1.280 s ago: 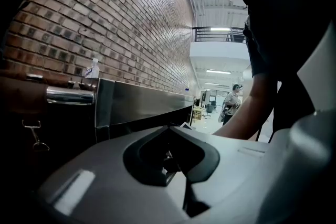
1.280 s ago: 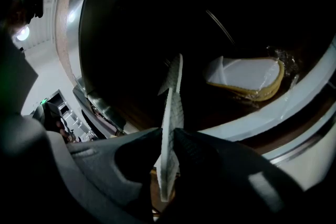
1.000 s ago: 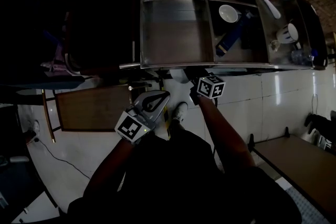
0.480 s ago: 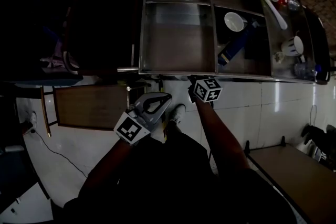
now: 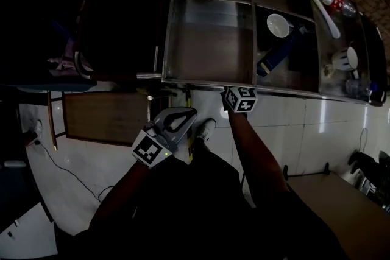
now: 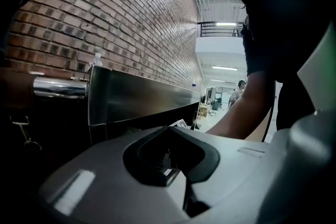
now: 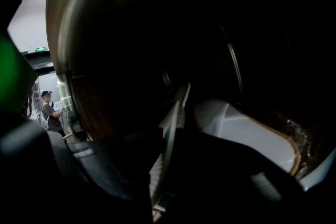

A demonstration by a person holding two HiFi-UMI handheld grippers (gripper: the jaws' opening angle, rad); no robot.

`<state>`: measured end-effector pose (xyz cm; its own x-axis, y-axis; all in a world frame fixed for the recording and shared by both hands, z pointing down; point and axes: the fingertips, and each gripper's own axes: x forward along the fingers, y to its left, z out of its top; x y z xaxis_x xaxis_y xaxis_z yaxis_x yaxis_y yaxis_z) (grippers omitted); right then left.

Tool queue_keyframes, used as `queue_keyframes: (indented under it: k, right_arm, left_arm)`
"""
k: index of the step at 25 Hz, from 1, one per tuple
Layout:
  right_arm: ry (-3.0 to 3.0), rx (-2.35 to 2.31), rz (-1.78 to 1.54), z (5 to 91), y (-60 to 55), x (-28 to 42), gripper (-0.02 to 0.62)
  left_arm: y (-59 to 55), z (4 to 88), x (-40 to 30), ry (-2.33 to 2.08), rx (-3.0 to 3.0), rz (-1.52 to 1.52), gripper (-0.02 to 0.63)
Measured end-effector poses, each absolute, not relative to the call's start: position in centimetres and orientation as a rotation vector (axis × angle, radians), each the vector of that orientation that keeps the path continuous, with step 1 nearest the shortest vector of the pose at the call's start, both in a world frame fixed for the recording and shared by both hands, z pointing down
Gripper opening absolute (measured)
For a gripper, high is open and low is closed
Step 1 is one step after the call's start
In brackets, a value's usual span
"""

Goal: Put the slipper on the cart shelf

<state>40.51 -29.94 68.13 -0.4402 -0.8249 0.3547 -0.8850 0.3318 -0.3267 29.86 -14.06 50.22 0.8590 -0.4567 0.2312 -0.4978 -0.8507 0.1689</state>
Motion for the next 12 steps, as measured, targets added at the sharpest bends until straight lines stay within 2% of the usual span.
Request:
queue_keyframes:
  k: [7,12]
  right_arm:
    - [-2.321,1.671,0.545,68.0,-30.6,41.7,0.108]
    - [-2.286,1.690,0.544,68.0,-30.5,42.3,0.225]
  left_arm:
    - [-13.9,50.2,29.2,-0.765,2.802,0.278,0.002]
    - [-13.8,50.1,28.6,-0.803,2.792,0.275,0.002]
